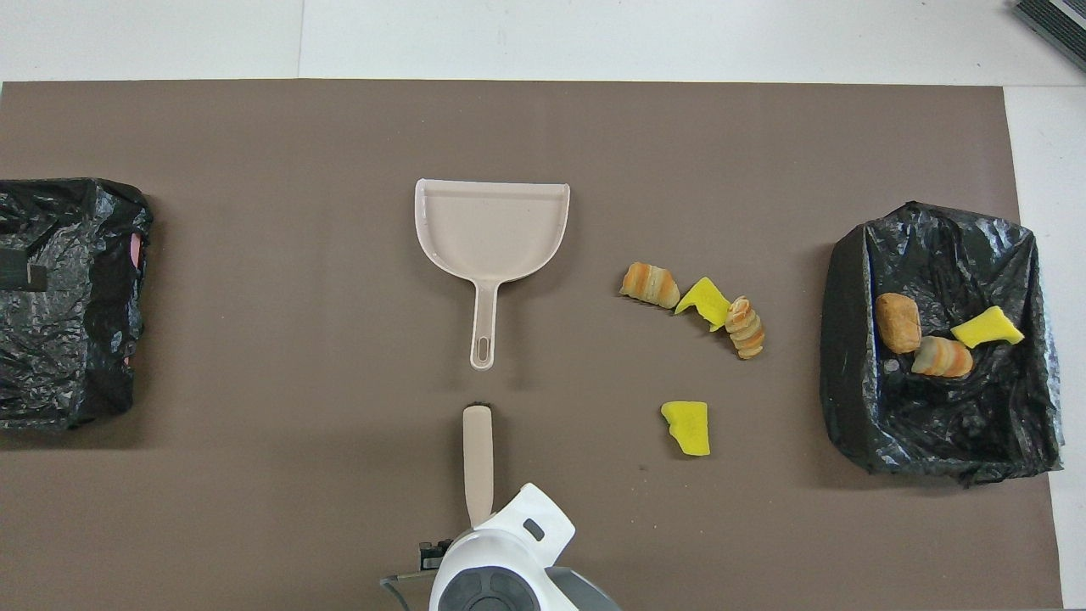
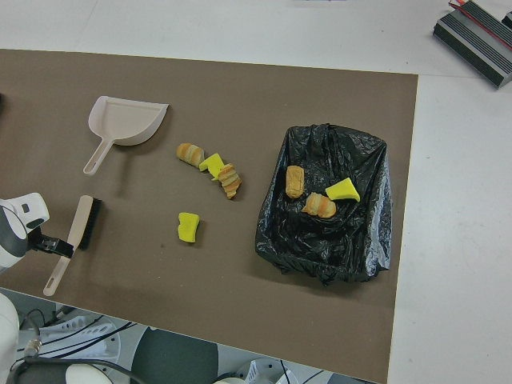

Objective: Sweep and dump trash in bin

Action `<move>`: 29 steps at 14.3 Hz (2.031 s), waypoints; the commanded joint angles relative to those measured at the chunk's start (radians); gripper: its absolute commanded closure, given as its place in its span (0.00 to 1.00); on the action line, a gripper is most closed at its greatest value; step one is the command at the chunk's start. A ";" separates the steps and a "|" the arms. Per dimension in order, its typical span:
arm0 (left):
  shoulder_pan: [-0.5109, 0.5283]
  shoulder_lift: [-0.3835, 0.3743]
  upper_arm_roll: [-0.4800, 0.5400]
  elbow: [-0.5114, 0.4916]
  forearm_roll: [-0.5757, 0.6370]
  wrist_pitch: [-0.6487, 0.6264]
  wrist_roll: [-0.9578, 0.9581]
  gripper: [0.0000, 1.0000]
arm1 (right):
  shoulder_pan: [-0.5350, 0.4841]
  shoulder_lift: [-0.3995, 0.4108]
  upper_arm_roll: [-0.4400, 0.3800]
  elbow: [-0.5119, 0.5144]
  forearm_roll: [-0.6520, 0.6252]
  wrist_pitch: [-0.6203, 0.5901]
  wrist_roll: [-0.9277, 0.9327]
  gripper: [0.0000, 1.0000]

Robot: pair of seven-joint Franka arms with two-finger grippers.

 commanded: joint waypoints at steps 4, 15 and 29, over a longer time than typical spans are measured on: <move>0.005 -0.014 -0.002 -0.020 -0.012 -0.007 0.008 0.00 | 0.038 0.046 -0.004 -0.062 0.020 0.122 0.020 0.01; 0.005 -0.014 -0.002 -0.021 -0.014 -0.007 0.011 0.00 | 0.050 0.067 -0.002 -0.050 0.025 0.112 0.017 1.00; -0.192 0.149 -0.002 -0.020 -0.020 0.281 -0.060 0.00 | -0.155 -0.109 -0.023 0.084 -0.013 -0.331 0.016 1.00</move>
